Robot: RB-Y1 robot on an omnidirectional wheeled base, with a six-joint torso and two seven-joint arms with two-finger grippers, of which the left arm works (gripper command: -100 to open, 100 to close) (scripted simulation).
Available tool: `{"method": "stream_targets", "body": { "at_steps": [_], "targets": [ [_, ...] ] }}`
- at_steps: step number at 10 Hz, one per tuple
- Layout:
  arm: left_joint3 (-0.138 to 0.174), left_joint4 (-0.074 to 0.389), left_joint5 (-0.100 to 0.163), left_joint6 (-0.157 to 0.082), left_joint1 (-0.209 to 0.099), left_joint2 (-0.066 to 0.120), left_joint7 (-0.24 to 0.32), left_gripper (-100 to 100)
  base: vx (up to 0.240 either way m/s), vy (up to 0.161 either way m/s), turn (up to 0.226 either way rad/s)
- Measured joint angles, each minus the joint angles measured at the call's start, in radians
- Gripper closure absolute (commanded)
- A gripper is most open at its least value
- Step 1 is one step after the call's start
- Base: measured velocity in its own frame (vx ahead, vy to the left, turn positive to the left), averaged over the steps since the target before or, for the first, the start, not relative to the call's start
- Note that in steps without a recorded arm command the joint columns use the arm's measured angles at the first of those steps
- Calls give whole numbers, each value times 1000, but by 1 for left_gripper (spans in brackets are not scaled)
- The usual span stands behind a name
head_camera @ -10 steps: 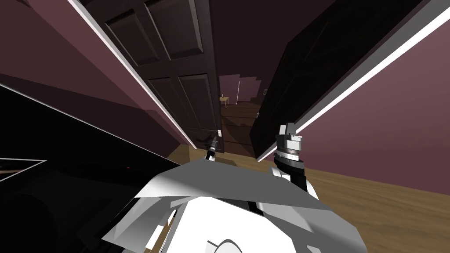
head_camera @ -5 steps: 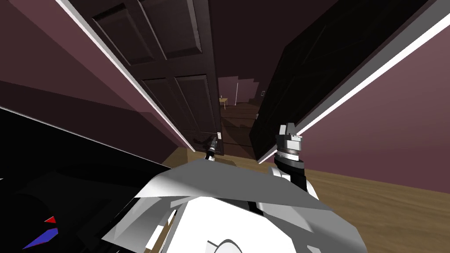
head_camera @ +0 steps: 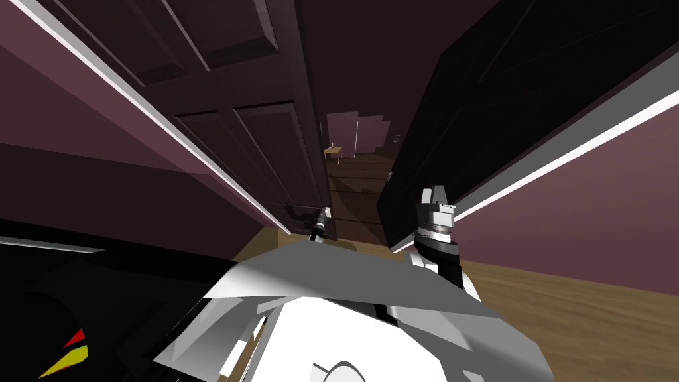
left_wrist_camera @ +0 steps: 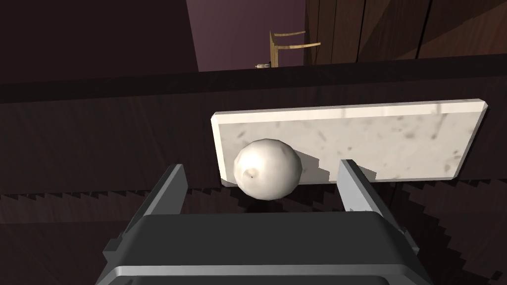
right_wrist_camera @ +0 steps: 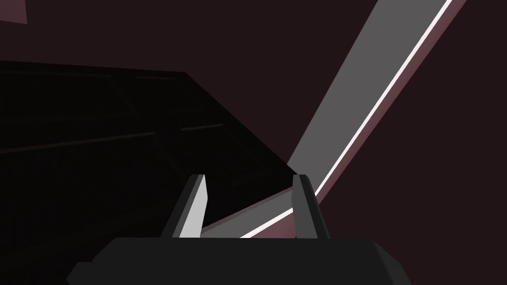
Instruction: Push the door open
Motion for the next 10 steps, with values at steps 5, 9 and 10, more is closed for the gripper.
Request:
{"method": "stream_targets", "body": {
  "at_steps": [5,9,10],
  "targets": [
    [0,1,0,2,1,0,0,100,-16,-3,0],
    [6,2,4,4,14,4,-3,100,105,-25,23],
    [13,23,8,-4,4,8,-5,100,192,-28,27]
  ]
}}
